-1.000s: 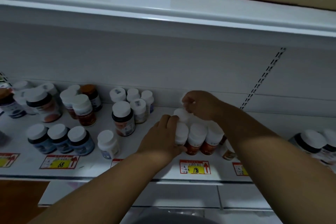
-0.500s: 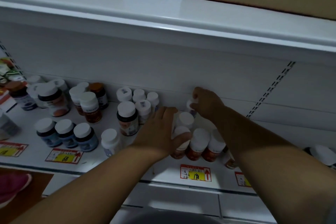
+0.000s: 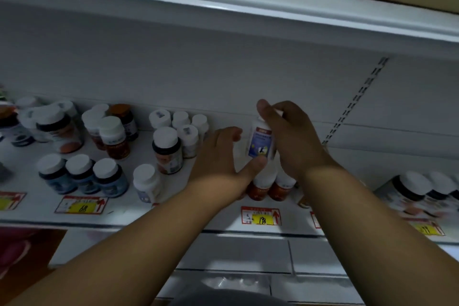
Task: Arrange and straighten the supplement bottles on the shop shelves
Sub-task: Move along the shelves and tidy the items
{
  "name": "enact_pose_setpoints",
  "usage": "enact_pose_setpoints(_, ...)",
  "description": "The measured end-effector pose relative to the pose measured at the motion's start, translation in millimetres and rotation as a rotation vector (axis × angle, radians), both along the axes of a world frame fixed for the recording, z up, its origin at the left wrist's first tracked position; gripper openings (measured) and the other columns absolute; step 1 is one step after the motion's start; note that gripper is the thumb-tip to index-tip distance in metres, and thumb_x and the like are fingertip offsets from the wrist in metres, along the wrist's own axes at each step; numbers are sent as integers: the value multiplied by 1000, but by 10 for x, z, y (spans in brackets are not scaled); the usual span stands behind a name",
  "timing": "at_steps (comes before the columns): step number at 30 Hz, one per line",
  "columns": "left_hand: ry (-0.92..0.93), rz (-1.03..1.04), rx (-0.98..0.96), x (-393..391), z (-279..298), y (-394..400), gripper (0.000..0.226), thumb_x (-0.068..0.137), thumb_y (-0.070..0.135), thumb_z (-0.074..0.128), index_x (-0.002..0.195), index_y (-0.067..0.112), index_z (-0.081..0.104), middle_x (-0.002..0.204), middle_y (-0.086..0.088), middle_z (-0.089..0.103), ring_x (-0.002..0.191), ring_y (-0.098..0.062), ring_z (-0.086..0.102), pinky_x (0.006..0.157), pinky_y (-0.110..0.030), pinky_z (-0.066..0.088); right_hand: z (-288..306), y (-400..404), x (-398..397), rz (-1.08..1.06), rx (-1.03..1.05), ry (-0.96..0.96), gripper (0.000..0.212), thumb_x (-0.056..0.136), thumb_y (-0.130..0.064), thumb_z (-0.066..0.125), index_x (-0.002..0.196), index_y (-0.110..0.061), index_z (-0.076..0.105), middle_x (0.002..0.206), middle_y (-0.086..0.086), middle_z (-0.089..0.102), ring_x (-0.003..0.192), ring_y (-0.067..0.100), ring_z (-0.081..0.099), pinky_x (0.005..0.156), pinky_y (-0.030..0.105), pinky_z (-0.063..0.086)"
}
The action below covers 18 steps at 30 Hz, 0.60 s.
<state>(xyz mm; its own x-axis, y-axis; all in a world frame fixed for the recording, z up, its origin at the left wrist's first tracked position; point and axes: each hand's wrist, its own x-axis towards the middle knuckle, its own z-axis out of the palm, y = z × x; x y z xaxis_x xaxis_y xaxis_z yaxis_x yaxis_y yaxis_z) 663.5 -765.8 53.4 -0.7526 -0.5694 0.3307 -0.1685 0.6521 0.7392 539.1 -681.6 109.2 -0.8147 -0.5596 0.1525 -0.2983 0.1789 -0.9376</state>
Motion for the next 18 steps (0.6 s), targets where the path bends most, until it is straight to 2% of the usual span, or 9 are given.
enact_pose_setpoints(3,0,26,-44,231,-42,37,66,79,64,53,128,20,47,114,5,52,105,-10,47,79,-17,31,-78,-109,194,114,65,65,45,76,-65,59,84,-20,57,79,-8,61,66,-4,59,52,8,42)
enact_pose_setpoints(6,-113,35,-100,502,-106,7,79,80,71,41,132,12,46,123,-5,54,113,-18,48,90,-30,41,-236,-197,418,196,122,76,33,75,-56,63,86,-26,60,86,-10,63,72,-5,59,57,9,42)
enact_pose_setpoints(9,-212,111,-164,800,-180,-119,76,84,70,36,135,14,45,124,-7,55,113,-23,50,90,-40,43,-374,-269,655,231,144,137,41,63,-65,60,84,-29,61,87,-13,60,76,-6,57,60,18,46)
enact_pose_setpoints(12,-196,229,-179,1094,-269,-209,60,92,55,31,122,8,52,112,-13,57,103,-30,51,84,-43,43,-507,-357,823,336,264,210,38,71,-59,66,81,-22,63,77,-7,64,69,1,58,61,30,48)
enact_pose_setpoints(15,-273,295,-332,1314,-279,-479,40,86,29,46,118,8,56,110,-15,59,98,-34,53,81,-42,46,-607,-475,956,388,373,316,34,77,-47,70,80,-15,64,75,2,64,66,11,58,63,36,50)
enact_pose_setpoints(18,-469,172,-554,1401,-277,-852,52,66,11,61,118,6,61,117,-17,60,100,-39,54,78,-45,48,-646,-635,1072,400,437,366,36,78,-38,71,81,-3,64,79,12,64,71,22,61,64,42,50)
